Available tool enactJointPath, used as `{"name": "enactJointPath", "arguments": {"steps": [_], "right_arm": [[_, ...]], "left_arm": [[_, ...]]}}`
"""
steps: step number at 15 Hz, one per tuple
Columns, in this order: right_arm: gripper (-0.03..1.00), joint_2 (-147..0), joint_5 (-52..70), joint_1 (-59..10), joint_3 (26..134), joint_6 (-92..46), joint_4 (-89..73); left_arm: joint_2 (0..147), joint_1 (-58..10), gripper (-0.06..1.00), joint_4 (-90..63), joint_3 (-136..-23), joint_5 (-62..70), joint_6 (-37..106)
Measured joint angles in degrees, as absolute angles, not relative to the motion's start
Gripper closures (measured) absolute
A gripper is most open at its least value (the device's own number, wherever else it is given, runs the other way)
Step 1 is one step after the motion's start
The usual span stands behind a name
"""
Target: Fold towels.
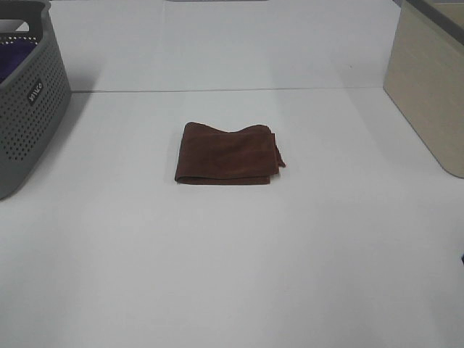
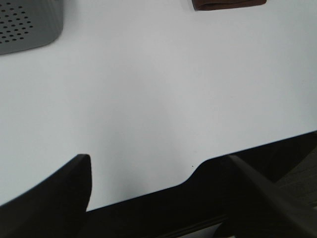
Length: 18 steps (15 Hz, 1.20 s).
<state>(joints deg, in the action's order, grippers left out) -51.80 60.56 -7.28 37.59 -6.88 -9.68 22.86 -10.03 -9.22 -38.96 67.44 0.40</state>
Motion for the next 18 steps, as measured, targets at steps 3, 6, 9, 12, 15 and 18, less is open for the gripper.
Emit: {"name": "enactJointPath", "arguments": {"steps": [3,6,9,12,15,18], "right_arm": [[0.22,-36.33,59.47,-7.28,30.31,-6.88,-7.56],[0.22,-27.50,59.87,-7.28,29.79,-6.88,-6.25],[0.22,-22.29,60.45,-7.28,29.28,-6.88,-5.73],[0.22,-20.97,60.50,-7.28,29.28,-6.88,-5.27],[0.22,-20.80,60.50,-7.28,29.28,-6.88,-5.27],[0.22,-20.80,60.50,-7.28,29.28,-6.88,-5.27]], "left_arm": [[12.32,-10.03,0.25,-9.17,-31.80,66.23,2.58],[11.86,-10.03,0.25,-9.28,-29.45,62.05,3.78],[11.86,-10.03,0.25,-10.43,-28.59,60.73,5.61],[11.86,-10.03,0.25,-12.38,-28.59,60.62,8.59],[11.86,-10.03,0.25,-12.83,-28.59,60.62,9.05],[11.86,-10.03,0.25,-12.83,-28.59,60.62,9.85]]}}
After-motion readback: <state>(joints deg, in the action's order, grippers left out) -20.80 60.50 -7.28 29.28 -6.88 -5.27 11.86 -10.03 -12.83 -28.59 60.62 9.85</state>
